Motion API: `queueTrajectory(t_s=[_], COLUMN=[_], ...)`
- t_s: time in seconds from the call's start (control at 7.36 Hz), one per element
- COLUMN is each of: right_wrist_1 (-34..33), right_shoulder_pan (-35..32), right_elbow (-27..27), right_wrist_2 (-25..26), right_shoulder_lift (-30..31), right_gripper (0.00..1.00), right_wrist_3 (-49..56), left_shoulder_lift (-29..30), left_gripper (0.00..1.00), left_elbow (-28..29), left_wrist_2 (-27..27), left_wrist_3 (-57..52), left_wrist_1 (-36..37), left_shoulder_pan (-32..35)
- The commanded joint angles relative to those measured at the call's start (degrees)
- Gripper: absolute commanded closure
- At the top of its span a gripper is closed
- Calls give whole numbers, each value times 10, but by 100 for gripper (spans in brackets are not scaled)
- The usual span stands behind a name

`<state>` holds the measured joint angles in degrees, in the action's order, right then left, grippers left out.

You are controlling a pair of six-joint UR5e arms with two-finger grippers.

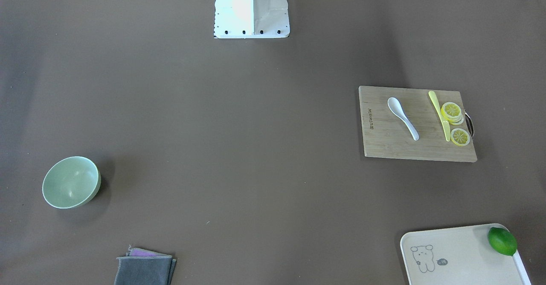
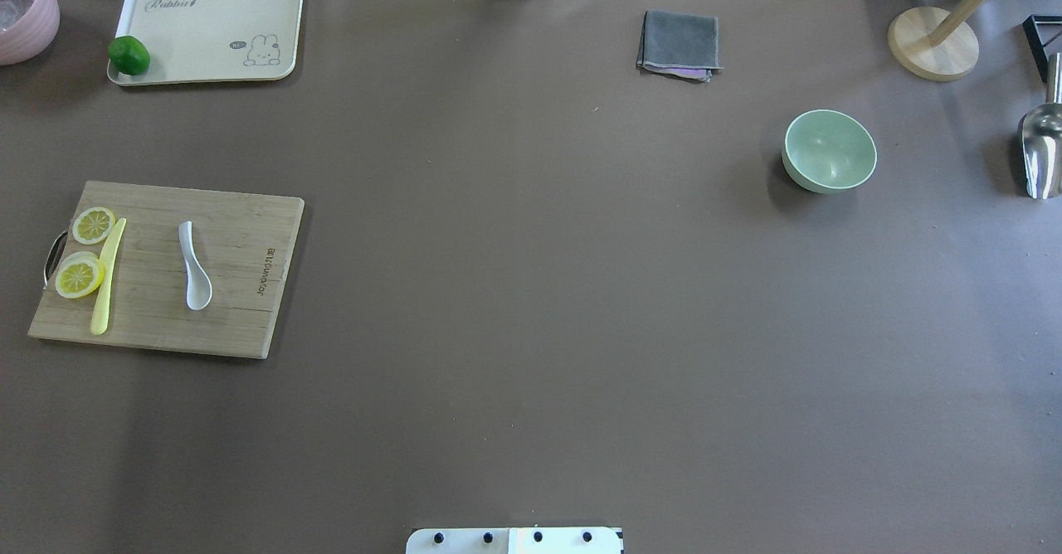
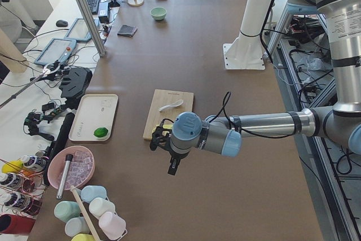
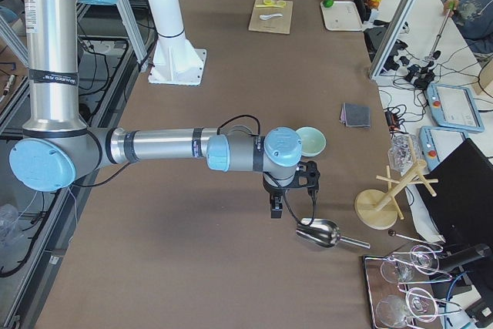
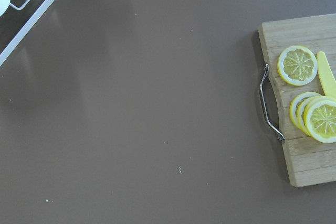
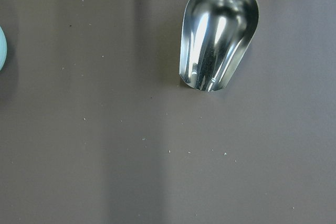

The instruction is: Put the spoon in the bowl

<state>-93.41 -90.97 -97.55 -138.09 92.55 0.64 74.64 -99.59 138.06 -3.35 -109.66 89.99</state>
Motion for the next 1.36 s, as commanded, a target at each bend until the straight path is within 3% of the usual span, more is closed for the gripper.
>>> queueTrajectory(t_s=[0.0, 0.27, 0.95, 1.22], right_wrist_1=[2, 50, 56, 59], right_shoulder_pan=[0, 1, 18, 55], right_elbow=[-1, 6, 3, -7], right_wrist_2=[-1, -4, -24, -60], right_shoulder_lift=[3, 8, 10, -10], right_gripper=[0, 0, 0, 0], right_wrist_3=[-1, -6, -6, -74], left_shoulder_lift=[0, -1, -10, -11], left_gripper=[2, 2, 2, 2], left_elbow=[2, 3, -9, -11], left_wrist_2=[-6, -25, -18, -9], left_wrist_3=[1, 1, -1, 20], left_wrist_1=[-5, -2, -10, -48], left_shoulder_pan=[0, 0, -2, -2])
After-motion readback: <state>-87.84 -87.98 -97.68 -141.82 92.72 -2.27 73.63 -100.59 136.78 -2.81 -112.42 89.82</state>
